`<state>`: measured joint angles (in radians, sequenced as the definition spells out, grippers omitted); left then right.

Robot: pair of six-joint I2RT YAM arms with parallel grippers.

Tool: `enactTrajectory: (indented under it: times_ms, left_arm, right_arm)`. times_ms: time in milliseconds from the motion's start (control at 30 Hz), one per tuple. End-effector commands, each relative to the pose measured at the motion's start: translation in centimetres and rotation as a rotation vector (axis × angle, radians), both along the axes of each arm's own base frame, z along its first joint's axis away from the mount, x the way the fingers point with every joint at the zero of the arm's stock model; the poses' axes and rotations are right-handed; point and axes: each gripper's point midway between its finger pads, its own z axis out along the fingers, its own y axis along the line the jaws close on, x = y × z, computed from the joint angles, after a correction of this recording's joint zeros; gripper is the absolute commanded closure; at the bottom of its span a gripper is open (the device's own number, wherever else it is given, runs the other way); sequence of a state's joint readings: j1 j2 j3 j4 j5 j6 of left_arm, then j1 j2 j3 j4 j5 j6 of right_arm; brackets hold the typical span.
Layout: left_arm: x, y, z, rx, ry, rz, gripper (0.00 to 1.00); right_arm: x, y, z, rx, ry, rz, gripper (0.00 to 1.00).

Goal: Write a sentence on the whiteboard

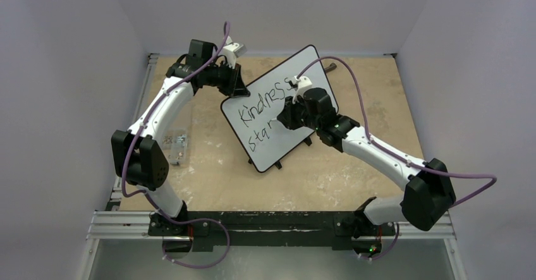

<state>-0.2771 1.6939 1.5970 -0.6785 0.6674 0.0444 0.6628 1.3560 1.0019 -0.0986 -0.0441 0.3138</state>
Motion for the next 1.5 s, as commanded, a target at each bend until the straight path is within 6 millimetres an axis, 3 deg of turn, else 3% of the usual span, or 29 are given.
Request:
enactTrajectory:
  times_ms: [0,467,1467]
  left_arm:
    - [0.2,2.1,-2.2,0.174,-0.044,0.014,1.00]
    - [0.2,2.2,-2.2,0.176,-0.044,0.017,1.00]
    - [0.2,2.2,-2.1,0.176,-0.047,0.016,1.00]
  right_arm:
    - [1.5,0.0,2.2,0.025,-0.058,-0.017,1.00]
    - [0.1,-0.8,3.3,0.058,-0.068,-0.009,1.00]
    - [0.6,-0.7,0.1,0.036,-0.015,-0.011,1.00]
